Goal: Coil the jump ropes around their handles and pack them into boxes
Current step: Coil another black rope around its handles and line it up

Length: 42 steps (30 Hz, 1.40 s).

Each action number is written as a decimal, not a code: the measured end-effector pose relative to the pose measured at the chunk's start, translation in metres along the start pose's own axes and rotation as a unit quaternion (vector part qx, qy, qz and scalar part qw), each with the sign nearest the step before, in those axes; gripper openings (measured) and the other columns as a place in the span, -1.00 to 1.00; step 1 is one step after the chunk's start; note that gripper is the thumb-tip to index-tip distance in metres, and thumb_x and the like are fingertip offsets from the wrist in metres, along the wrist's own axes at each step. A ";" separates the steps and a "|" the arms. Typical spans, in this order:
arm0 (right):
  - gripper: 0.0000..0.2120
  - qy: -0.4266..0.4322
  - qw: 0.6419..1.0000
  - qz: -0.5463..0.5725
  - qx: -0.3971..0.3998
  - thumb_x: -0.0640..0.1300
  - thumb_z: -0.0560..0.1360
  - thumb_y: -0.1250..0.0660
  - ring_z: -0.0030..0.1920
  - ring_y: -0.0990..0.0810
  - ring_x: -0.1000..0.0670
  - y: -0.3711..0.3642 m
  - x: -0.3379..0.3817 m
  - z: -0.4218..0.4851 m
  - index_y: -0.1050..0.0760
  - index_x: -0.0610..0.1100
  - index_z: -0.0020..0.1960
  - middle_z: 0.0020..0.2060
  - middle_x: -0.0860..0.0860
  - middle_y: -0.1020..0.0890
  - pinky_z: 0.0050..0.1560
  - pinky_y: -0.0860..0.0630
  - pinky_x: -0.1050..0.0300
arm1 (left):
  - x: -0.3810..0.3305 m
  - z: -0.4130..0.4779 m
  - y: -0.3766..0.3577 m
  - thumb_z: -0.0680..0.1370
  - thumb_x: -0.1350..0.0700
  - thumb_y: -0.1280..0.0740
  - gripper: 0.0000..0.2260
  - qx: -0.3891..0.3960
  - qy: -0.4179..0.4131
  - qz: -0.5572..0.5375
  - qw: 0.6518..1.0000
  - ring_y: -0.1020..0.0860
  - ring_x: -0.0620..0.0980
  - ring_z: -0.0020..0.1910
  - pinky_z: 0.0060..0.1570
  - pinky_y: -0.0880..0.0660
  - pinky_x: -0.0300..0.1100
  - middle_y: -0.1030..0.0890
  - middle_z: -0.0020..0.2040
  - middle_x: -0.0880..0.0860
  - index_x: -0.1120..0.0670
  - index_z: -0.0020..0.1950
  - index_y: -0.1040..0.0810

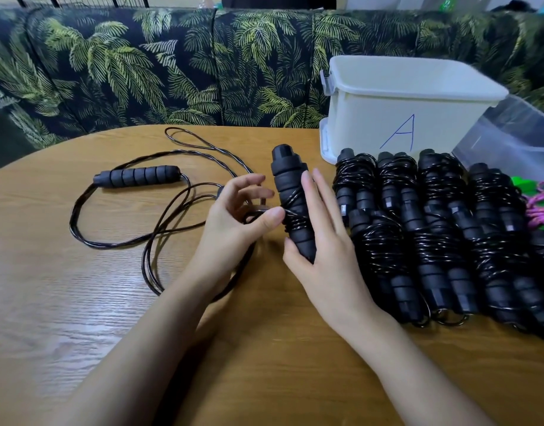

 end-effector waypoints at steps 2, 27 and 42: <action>-0.22 0.012 1.000 0.010 0.006 -0.34 0.51 -0.37 0.48 -0.04 0.39 -0.001 0.004 -0.001 -0.07 -0.04 0.60 0.59 0.09 -0.07 0.37 -0.04 0.52 | 0.005 0.002 -0.001 0.41 0.10 -0.48 -0.44 0.021 0.034 -0.020 0.999 -0.63 -0.08 0.14 0.06 -0.54 -0.23 -0.65 0.19 0.00 -0.03 0.40 -0.43; -0.38 0.012 0.997 0.004 0.077 -0.11 0.62 -0.14 0.53 0.00 0.30 0.032 -0.004 0.017 0.06 0.10 0.59 0.60 0.18 -0.01 0.45 -0.02 0.42 | -0.014 0.017 -0.030 0.31 0.08 -0.58 -0.51 -0.038 0.047 -0.048 0.997 -0.65 -0.08 0.05 -0.05 -0.52 -0.33 -0.72 0.02 0.04 0.13 0.20 -0.58; -0.30 0.019 1.000 -0.013 0.014 -0.12 0.57 -0.28 0.50 -0.03 0.37 0.029 -0.017 0.005 0.00 0.00 0.59 0.57 0.07 -0.09 0.41 -0.02 0.50 | -0.011 0.005 -0.022 0.42 0.08 -0.51 -0.64 -0.025 0.012 0.001 1.000 -0.65 0.06 0.09 0.12 -0.57 -0.15 -0.70 0.06 0.09 0.13 0.17 -0.58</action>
Point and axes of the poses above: each hand's wrist, its own z-axis towards the middle knuckle, its own y-axis out of the back of the hand, x = y × z, the point moved 8 cm from there along z, towards the middle knuckle
